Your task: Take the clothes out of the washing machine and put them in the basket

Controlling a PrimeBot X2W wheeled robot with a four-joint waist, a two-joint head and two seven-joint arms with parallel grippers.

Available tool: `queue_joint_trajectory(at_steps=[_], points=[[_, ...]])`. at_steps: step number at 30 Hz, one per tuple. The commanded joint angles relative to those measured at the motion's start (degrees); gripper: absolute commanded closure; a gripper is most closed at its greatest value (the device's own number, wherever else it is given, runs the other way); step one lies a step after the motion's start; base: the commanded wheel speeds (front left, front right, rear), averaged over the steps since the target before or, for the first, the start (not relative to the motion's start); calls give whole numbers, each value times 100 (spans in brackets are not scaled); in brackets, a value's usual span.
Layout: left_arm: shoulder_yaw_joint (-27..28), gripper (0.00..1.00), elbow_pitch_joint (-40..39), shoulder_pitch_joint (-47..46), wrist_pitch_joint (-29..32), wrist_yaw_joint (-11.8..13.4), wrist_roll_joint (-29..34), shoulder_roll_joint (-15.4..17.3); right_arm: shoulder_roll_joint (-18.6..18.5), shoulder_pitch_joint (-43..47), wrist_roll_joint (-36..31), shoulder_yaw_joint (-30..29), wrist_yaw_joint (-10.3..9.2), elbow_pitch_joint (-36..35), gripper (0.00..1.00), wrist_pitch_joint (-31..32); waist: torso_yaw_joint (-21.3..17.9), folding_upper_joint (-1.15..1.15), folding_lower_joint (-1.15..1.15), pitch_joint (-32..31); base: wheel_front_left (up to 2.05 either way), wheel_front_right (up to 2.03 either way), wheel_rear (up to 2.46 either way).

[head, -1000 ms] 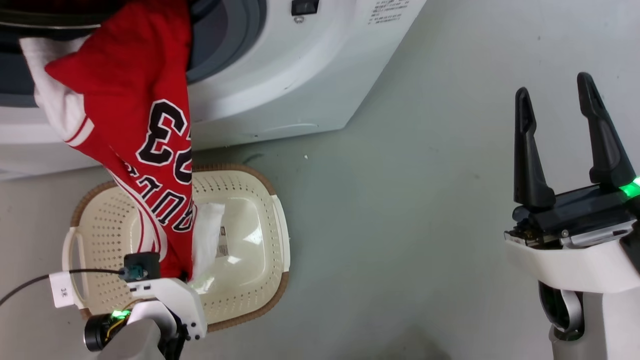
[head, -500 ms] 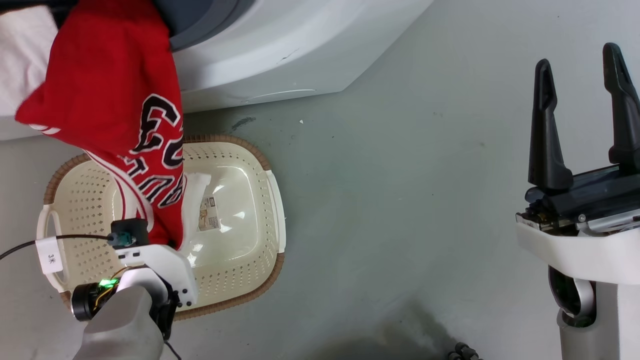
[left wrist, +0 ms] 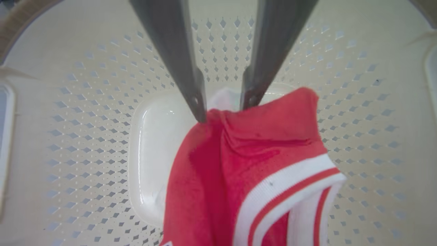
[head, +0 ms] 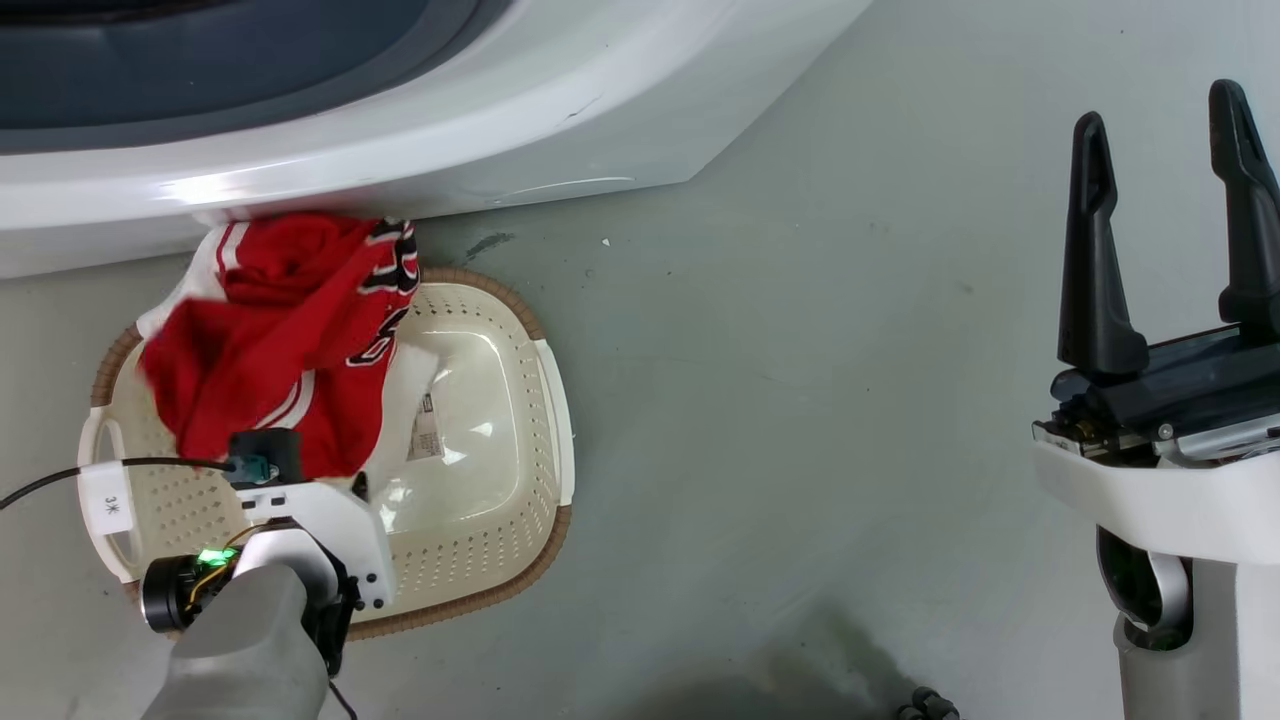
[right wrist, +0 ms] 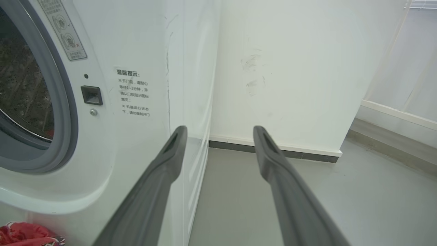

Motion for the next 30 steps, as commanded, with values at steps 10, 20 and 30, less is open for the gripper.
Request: queue_joint_trajectory(at_steps=[10,20,30], points=[[-75,0,4,312,-47,57,-32,-99,3,123,-19,36,-4,125,0,-12,75,0,-1,-443,0,0,0],[-211,0,-102,974,-474,-64,103,-367,1,727,-166,32,-4,411,0,-12,350,0,-1,-1617,0,0,0],[644,0,-2350,2181,-499,529,1024,-178,1,1380,-302,-119,-4,637,0,-12,726,0,-1,-2651,0,0,0]])
